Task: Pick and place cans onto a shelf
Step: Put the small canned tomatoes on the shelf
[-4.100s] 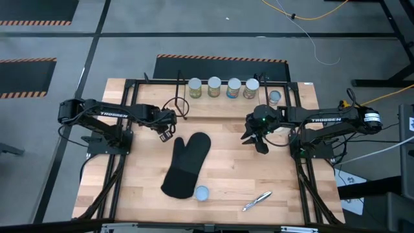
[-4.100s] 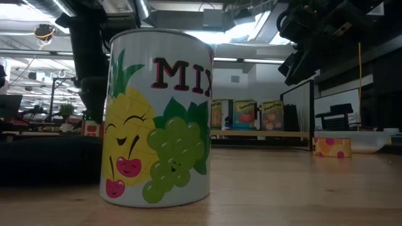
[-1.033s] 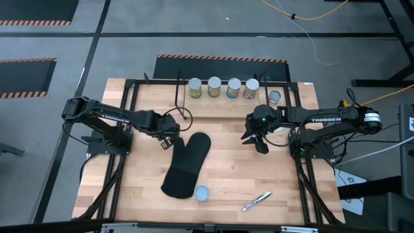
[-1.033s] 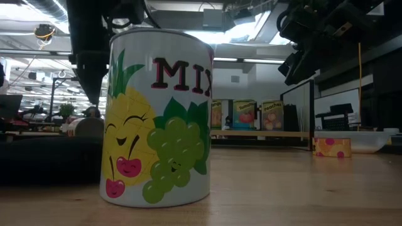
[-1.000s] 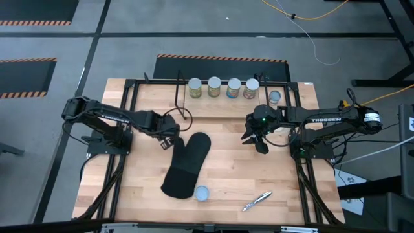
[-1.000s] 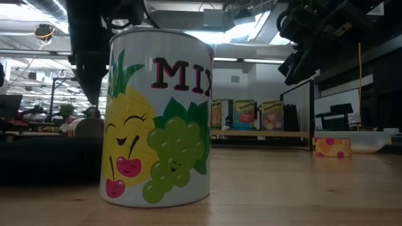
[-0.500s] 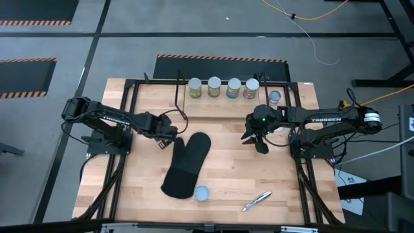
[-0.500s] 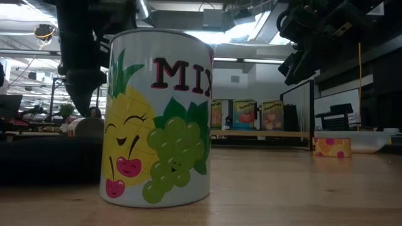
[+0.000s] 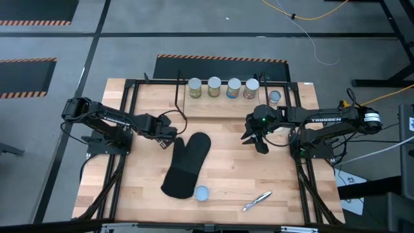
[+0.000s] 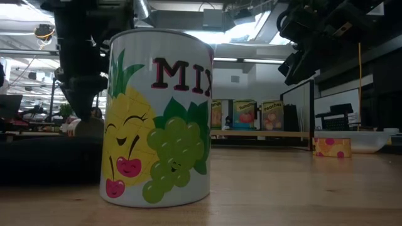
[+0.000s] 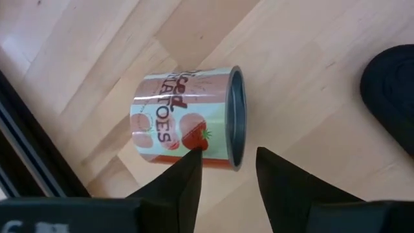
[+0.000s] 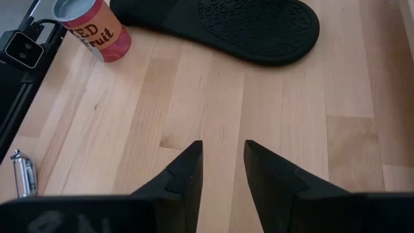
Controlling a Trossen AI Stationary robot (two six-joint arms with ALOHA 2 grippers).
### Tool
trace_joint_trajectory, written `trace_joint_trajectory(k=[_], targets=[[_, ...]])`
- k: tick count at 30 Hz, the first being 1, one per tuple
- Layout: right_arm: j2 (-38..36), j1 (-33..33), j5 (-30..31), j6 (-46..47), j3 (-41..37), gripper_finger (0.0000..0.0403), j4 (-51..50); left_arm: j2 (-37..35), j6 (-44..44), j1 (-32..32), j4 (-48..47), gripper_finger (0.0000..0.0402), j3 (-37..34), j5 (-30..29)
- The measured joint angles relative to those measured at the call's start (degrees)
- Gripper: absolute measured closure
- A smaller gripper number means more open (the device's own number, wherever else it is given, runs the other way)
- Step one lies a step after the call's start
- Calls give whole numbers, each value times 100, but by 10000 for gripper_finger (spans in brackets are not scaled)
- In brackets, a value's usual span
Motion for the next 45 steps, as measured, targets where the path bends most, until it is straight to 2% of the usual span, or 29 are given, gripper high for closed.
trace_joint_trajectory(k=[10, 17, 24, 33, 42, 45], targets=[[0, 0, 0, 0, 0, 285, 0, 2, -547, 0, 85, 263, -312, -134], [0, 2, 0, 0, 0, 285, 1, 2, -557, 0, 114, 263, -334, -521], [0, 2, 0, 0, 0, 285, 2, 2, -557, 1, 179, 270, -334, -667], [0, 1, 0, 0, 0, 285, 2, 2, -464, 0, 193, 312, -334, -857], [0, 2, 0, 0, 0, 285, 1, 2, -383, 2, 350, 391, -334, -861], [0, 2, 0, 0, 0, 285, 2, 2, -383, 0, 354, 397, -334, -861]])
